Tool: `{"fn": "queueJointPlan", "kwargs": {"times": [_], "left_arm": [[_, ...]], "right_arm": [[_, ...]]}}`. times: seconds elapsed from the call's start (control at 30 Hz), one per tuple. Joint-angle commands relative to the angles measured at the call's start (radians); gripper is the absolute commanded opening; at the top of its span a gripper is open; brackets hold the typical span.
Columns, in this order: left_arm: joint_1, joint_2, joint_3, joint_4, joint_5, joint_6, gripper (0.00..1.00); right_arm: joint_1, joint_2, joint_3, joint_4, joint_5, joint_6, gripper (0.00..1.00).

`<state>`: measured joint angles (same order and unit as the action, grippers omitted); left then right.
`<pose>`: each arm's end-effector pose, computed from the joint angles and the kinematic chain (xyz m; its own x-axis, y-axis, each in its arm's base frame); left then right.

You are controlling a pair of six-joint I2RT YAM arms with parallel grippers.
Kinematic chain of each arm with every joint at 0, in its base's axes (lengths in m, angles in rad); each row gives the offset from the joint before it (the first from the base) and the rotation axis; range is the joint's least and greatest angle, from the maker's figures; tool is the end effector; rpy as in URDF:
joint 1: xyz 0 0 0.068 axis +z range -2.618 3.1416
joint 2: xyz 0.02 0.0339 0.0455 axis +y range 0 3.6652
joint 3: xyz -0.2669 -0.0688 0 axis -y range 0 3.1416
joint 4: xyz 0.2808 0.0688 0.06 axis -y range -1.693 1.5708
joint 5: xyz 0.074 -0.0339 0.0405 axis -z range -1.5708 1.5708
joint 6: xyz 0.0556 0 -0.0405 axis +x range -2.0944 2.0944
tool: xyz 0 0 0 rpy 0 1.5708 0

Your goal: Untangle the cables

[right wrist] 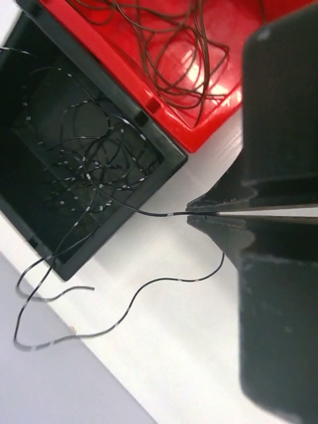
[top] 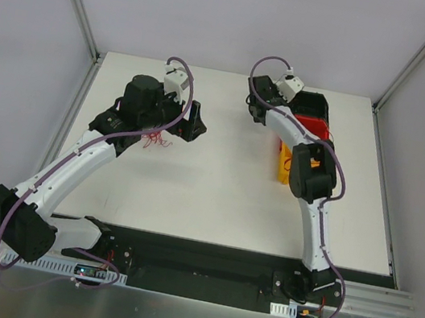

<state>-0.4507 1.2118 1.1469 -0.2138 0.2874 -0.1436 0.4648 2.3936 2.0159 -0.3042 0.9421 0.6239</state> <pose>0.2926 -0.1591 0.3700 -0.3400 0.0121 -0.9404 0.6208 0.7540 -0.2148 0.5401 0.2205 0.1800 -0.2833 0.2423 -0.9279 0.5708 0.8201 0.0398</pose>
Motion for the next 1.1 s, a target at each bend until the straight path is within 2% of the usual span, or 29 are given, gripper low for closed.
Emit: {"fn": "queueJointPlan", "kwargs": {"times": [0.0, 0.23, 0.67, 0.77, 0.93, 1.07], "left_arm": [[0.001, -0.015, 0.020, 0.034, 0.032, -0.013, 0.91], [0.000, -0.023, 0.016, 0.037, 0.030, -0.016, 0.91], [0.000, -0.017, 0.013, 0.045, 0.033, -0.017, 0.91], [0.000, -0.014, 0.013, 0.044, 0.033, -0.019, 0.91], [0.000, -0.014, 0.010, 0.045, 0.030, -0.017, 0.91], [0.000, -0.008, 0.010, 0.047, 0.027, -0.016, 0.91]], "right_arm": [[-0.018, -0.220, -0.078, 0.086, -0.040, -0.156, 0.00], [-0.100, -0.332, -0.184, 0.062, -0.235, -0.312, 0.00], [-0.291, -0.501, -0.471, 0.298, -0.426, -0.682, 0.00], [-0.321, -0.493, -0.474, 0.355, -0.468, -0.768, 0.00], [-0.348, -0.430, -0.436, 0.428, -0.644, -0.888, 0.00], [-0.339, -0.335, -0.338, 0.404, -0.692, -0.940, 0.00]]}}
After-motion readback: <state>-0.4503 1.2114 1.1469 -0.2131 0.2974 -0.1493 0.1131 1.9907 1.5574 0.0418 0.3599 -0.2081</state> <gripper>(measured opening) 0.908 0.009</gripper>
